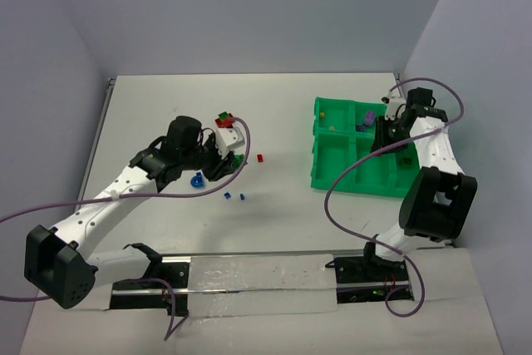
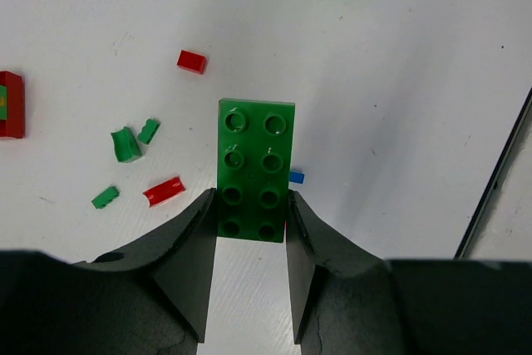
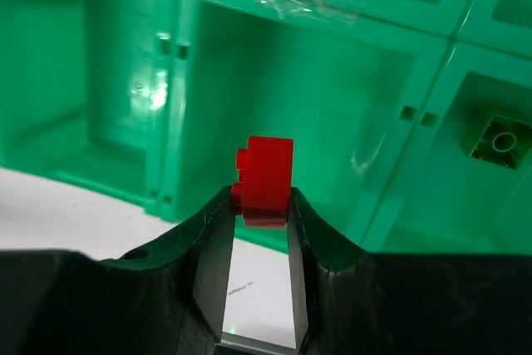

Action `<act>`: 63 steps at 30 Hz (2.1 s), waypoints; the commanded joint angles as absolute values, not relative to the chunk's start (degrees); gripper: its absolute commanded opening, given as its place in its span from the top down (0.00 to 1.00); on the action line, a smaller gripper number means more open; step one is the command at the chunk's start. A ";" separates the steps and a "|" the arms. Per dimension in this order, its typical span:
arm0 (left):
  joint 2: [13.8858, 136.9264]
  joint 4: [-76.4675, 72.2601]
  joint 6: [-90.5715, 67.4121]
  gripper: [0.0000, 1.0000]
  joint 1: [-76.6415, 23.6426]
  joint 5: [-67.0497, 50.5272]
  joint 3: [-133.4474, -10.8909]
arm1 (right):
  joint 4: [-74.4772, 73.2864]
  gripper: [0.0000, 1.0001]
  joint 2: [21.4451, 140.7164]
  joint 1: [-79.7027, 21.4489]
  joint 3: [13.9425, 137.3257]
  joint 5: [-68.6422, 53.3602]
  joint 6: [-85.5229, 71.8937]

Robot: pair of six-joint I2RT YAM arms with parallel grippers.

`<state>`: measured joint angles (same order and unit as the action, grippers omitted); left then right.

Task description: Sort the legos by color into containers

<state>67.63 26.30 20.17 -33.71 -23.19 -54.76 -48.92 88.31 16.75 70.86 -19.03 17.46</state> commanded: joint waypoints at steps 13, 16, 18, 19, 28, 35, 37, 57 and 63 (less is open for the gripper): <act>67.64 23.80 20.27 1.00 -34.10 -24.93 -58.71 | -52.28 0.16 88.63 15.19 79.31 -28.28 15.42; 66.62 21.51 19.85 1.00 -34.36 -24.77 -58.62 | -54.41 0.16 87.27 12.76 80.94 -44.05 14.37; 66.68 20.13 19.54 1.00 -34.95 -24.01 -58.70 | -53.85 0.16 87.41 8.49 80.43 -53.17 11.19; 66.78 19.61 19.79 1.00 -35.27 -23.63 -58.71 | -52.67 0.16 88.28 4.54 80.13 -56.14 8.53; 68.11 18.46 26.40 1.00 -38.75 -21.30 -58.49 | -43.83 0.08 97.26 -13.70 80.20 -69.01 -3.32; 69.14 18.46 25.96 1.00 -40.89 -21.50 -59.29 | -42.89 0.09 101.12 -21.31 84.66 -67.74 -4.57; 69.28 18.60 26.07 1.00 -41.40 -21.59 -59.38 | -42.89 0.11 101.90 -22.24 85.70 -67.55 -4.75; 69.99 16.88 26.22 1.00 -43.24 -18.21 -59.19 | -43.71 0.89 105.79 -27.57 87.45 -70.27 -4.14; 70.17 16.40 25.43 0.37 -43.33 -13.98 -58.37 | -46.03 1.00 104.67 -26.66 87.31 -70.21 -1.66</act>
<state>70.14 20.83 26.12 -43.29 -18.65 -56.42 -43.79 105.73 -27.03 86.15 -67.21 -4.54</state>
